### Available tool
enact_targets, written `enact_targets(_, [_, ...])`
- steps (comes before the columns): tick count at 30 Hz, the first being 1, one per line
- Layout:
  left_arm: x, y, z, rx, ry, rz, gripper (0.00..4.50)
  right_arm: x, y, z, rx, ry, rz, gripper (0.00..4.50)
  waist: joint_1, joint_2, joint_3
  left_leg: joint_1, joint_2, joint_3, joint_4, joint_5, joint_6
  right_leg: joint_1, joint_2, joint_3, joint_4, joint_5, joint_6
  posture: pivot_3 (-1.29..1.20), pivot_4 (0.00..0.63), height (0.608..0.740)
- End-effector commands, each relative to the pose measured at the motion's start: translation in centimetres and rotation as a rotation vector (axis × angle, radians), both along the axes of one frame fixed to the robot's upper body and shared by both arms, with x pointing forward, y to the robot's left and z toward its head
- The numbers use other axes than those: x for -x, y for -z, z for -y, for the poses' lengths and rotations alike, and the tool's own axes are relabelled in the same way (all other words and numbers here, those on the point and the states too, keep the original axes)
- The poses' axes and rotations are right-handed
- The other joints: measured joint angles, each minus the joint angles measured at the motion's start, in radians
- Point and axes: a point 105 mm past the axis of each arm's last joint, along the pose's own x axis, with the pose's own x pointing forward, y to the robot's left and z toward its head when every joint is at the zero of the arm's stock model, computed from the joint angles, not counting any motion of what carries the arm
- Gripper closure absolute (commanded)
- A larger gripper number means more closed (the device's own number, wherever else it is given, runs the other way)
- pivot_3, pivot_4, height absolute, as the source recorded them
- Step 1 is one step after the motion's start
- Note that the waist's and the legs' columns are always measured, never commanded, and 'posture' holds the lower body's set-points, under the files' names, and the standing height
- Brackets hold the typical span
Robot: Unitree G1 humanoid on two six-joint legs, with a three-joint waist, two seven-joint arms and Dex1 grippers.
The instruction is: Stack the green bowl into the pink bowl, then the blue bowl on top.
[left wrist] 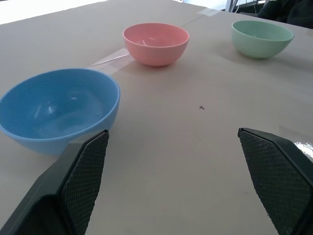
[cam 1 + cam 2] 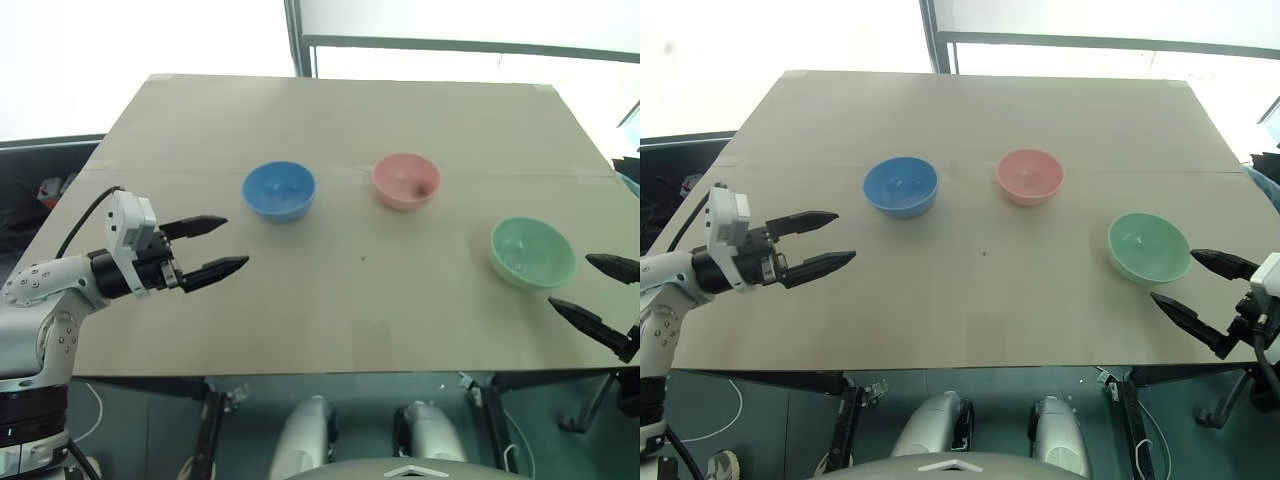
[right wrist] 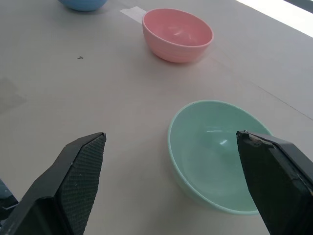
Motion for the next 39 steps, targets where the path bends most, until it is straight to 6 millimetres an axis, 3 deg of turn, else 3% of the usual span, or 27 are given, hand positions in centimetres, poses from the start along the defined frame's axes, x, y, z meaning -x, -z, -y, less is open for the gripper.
enact_targets(1, [-0.1,-0.7,0.7,0.001,0.022,0.032,0.03,0.0,-0.6,0.8,0.022,0.028,0.045,0.0,0.0,0.0,0.0,0.0,0.0,0.0,0.0,0.0,0.0,0.0,0.0,0.0,0.0,0.0,0.0,0.0,0.15,0.74])
enact_targets(6, [-0.5,-1.2,2.5,0.066,0.047,0.038,0.03,-0.8,0.2,0.6,0.031,0.036,0.054,0.0,0.001,-0.001,0.0,0.0,0.0,0.0,0.001,0.0,0.0,0.0,0.0,0.0,0.0,0.0,0.0,0.0,0.15,0.74])
enact_targets(11, [-1.1,-1.6,3.6,0.125,0.05,0.048,0.03,-2.6,0.4,-1.1,0.025,0.011,0.117,0.0,-0.003,0.0,0.0,0.001,0.0,0.001,0.001,0.0,0.0,0.0,0.0,0.001,0.001,0.0,0.0,0.0,0.15,0.74])
enact_targets(17, [-3.2,-2.1,6.2,0.194,-0.005,0.153,0.03,-9.4,1.7,-7.8,0.17,-0.132,0.158,0.0,-0.009,-0.001,0.001,0.003,0.0,0.003,0.003,0.0,0.0,0.001,0.0,0.004,0.004,0.0,0.0,0.0,0.15,0.74])
enact_targets(24, [-2.2,-0.5,8.3,0.199,0.013,0.145,0.03,-19.1,1.7,-14.5,0.482,-0.269,0.293,0.0,-0.029,-0.003,0.003,0.002,-0.002,0.006,-0.001,0.001,-0.001,-0.003,0.002,0.006,0.004,0.0,0.0,0.0,0.15,0.74])
enact_targets(26, [-1.7,-0.2,8.6,0.199,0.011,0.141,0.03,-20.5,2.2,-15.9,0.553,-0.328,0.286,0.0,-0.033,-0.003,0.004,-0.002,-0.002,0.005,-0.002,0.001,-0.001,-0.005,0.002,0.005,0.004,0.0,0.0,0.0,0.15,0.74])
enact_targets(31, [-0.9,0.0,8.2,0.199,-0.033,0.137,0.03,-21.8,3.9,-17.7,0.679,-0.448,0.266,0.0,-0.028,-0.001,0.006,-0.005,-0.001,0.0,-0.003,0.001,-0.001,-0.003,0.001,-0.002,-0.002,0.0,0.0,0.0,0.15,0.74])
enact_targets(39, [-0.1,-0.2,7.6,0.21,-0.09,0.137,0.0,-23.0,3.0,-18.1,0.757,-0.469,0.313,3.35,-0.033,0.0,0.007,0.0,-0.001,-0.002,0.0,0.004,-0.006,0.0,0.001,-0.003,0.0,0.0,0.0,0.0,0.15,0.74])
